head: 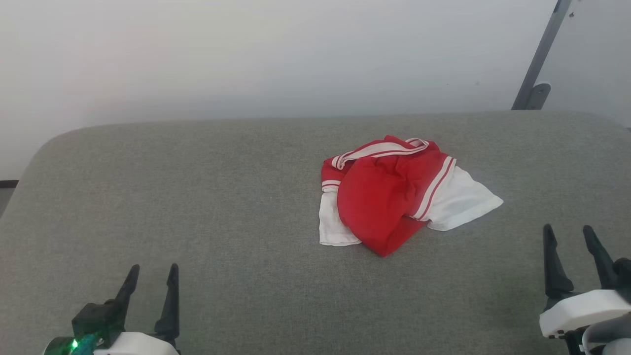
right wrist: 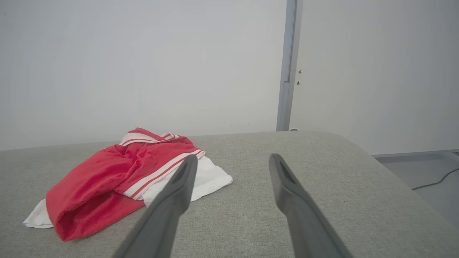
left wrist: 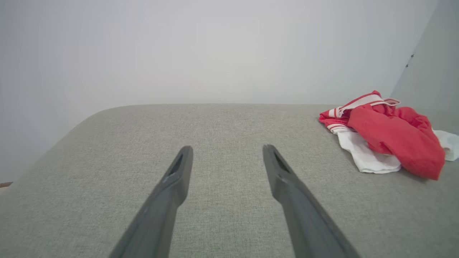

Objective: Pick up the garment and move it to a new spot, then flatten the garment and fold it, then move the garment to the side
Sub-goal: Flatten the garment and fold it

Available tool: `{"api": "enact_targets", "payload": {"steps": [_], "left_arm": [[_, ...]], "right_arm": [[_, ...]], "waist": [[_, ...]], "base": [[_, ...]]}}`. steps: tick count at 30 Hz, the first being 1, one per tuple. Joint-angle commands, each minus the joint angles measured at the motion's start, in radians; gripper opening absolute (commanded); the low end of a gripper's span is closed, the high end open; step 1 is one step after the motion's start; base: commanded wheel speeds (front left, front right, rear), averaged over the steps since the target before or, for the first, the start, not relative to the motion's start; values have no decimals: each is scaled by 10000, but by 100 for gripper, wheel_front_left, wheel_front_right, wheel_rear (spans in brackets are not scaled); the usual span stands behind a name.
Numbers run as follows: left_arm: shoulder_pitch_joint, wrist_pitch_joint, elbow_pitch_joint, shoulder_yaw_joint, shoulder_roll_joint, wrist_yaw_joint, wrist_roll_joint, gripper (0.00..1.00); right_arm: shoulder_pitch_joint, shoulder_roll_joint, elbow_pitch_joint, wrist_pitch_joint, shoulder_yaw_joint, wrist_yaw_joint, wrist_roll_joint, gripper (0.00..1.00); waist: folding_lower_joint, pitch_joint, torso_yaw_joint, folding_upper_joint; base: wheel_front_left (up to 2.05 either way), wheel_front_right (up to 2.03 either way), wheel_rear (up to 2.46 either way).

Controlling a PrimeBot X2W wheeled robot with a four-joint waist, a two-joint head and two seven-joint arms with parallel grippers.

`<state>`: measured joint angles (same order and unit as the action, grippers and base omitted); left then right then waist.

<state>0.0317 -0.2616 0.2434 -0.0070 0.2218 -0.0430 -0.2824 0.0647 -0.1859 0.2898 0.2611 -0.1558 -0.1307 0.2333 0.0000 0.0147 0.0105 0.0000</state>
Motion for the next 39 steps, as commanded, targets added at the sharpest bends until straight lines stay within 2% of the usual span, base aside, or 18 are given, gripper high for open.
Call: {"api": "enact_targets", "payload": {"steps": [1,7,11,14,17,18,19,20,25,26,27,30,34,39], "left_arm": [[85,-48,10,106,-69,-95,197,100],[51,-48,-51,295,-372,-262,469,100],[-62,-48,-29,295,-679,-368,602,100],[-218,-48,-34,296,-923,-399,715,100],[-400,-49,4,244,-1136,-453,857,100],[-400,-49,4,244,-1136,-453,857,100],[-541,-49,34,197,-1257,-493,903,100],[-541,-49,34,197,-1257,-493,903,100],[-974,-49,123,100,-1498,-572,984,100],[-1058,-49,140,84,-1527,-571,999,100],[-1229,-49,165,50,-1570,-579,1012,100],[-1455,-49,194,-13,-1641,-613,1006,100],[-1746,-49,262,-129,-1691,-622,938,100],[-2008,-49,247,-351,-1709,-491,647,100]], "right_arm": [[-70,38,7,57,53,-1,-8,100],[11,-17,119,57,148,-1,-12,100],[490,-387,568,-8,593,-1,104,100],[1231,-924,928,-616,1120,-1,241,100],[2173,-1574,1246,-1677,1749,1,483,100],[2173,-1574,1246,-1677,1749,1,483,100],[2833,-2014,1458,-2541,2272,-1,724,100],[2833,-2014,1458,-2541,2272,-1,724,100],[4468,-2988,2104,-5186,3550,1,1809,100],[4765,-3180,2270,-5780,3783,1,2035,100],[5256,-3544,2475,-6843,4329,2,2544,100],[5943,-3845,2810,-8212,4743,1,3309,100],[6551,-4170,3279,-9448,5092,1,3839,100],[6812,-4302,3700,-10172,5519,1,4113,100]], "waist": [[0,10,-3,0],[0,-40,53,0],[0,-257,164,0],[0,-580,248,0],[0,-910,373,0],[0,-910,373,0],[0,-1127,479,0],[0,-1127,479,0],[0,-1697,769,0],[0,-1809,830,0],[0,-2068,954,0],[0,-2474,1119,0],[0,-2956,1297,0],[0,-3327,1417,0]], "base": [[0,0,0],[0,0,0],[0,0,0],[0,0,0],[0,0,0],[0,0,0],[0,0,0],[0,0,0],[0,0,0],[0,0,0],[0,0,0],[0,0,0],[0,0,0],[0,0,0]]}}
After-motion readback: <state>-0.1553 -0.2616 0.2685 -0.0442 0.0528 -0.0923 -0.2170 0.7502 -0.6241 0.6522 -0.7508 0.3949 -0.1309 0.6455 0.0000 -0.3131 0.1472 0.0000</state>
